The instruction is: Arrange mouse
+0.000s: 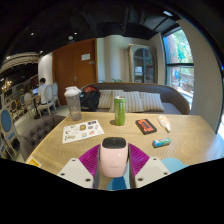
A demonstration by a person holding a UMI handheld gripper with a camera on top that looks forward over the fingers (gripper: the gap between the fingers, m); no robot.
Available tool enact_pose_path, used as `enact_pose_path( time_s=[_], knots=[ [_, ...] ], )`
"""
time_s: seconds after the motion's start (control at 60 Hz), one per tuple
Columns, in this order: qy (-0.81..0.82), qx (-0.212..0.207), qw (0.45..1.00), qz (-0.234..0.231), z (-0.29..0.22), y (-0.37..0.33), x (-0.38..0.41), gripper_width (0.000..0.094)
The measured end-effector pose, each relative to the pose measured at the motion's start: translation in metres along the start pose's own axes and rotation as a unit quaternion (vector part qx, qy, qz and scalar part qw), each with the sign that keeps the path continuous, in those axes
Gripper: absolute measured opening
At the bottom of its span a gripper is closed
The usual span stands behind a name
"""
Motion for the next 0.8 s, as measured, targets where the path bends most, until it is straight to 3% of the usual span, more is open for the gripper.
enact_pose_path(
  time_s=[0.117, 0.267, 0.533, 0.8],
  knots=[
    [-0.039, -0.018, 0.997, 0.064, -0.003, -0.044, -0.081, 0.0407],
    [-0.024, 0.023, 0.993, 0.110, 0.044, -0.069, -0.149, 0.0407],
    [-0.004, 0.049, 0.996, 0.076, 0.092, -0.069, -0.156, 0.0415],
    [0.003, 0.065, 0.995, 0.072, 0.101, -0.074, -0.160, 0.0564]
  ],
)
Point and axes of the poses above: the point between the fingertips, and its own axes, seen from behind it with the camera up: x to the left, z down, y forward, the way the camera looks, the point moved 6 cm from there along -y, backward, against the way the camera looks, and after that the axes turned 15 degrees about -x, right-handed, at the moved point
